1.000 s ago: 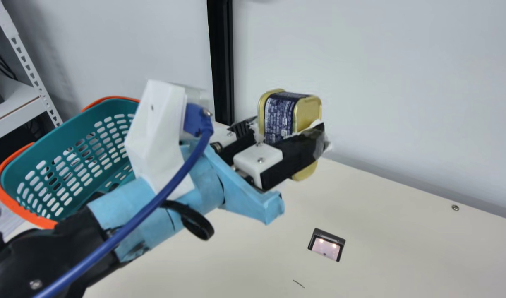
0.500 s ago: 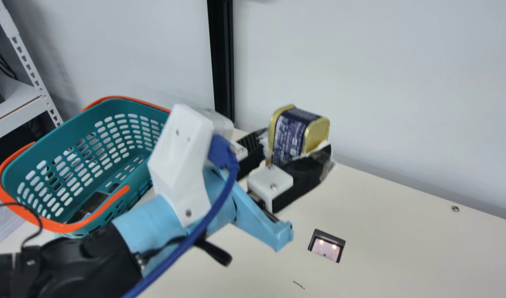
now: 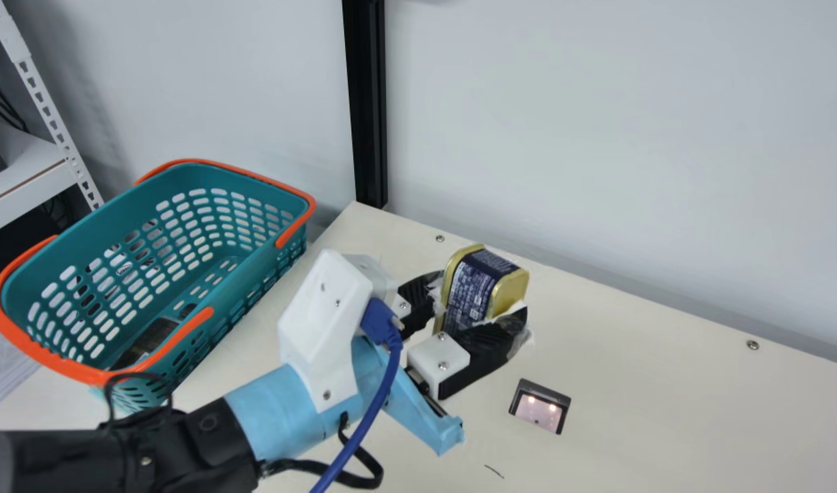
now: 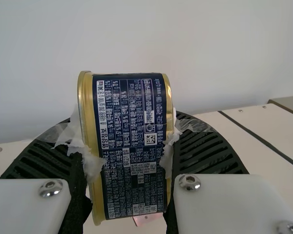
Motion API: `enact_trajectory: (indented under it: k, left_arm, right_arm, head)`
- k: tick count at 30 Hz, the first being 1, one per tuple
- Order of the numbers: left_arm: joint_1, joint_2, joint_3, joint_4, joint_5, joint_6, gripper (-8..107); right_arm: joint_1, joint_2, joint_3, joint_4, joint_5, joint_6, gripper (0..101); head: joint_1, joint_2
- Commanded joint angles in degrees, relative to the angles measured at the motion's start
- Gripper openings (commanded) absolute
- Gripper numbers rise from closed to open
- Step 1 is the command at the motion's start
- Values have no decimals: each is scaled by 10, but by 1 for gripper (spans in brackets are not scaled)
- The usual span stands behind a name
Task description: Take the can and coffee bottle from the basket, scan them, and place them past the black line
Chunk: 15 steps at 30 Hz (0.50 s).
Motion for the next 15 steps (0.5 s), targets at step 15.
enact_trajectory:
  k: [15]
  left_arm:
    - [39,45,-4,69,-20,-22,10]
  right_arm:
    - [0,0,0,0,0,0,101]
  head:
    - [-16,1]
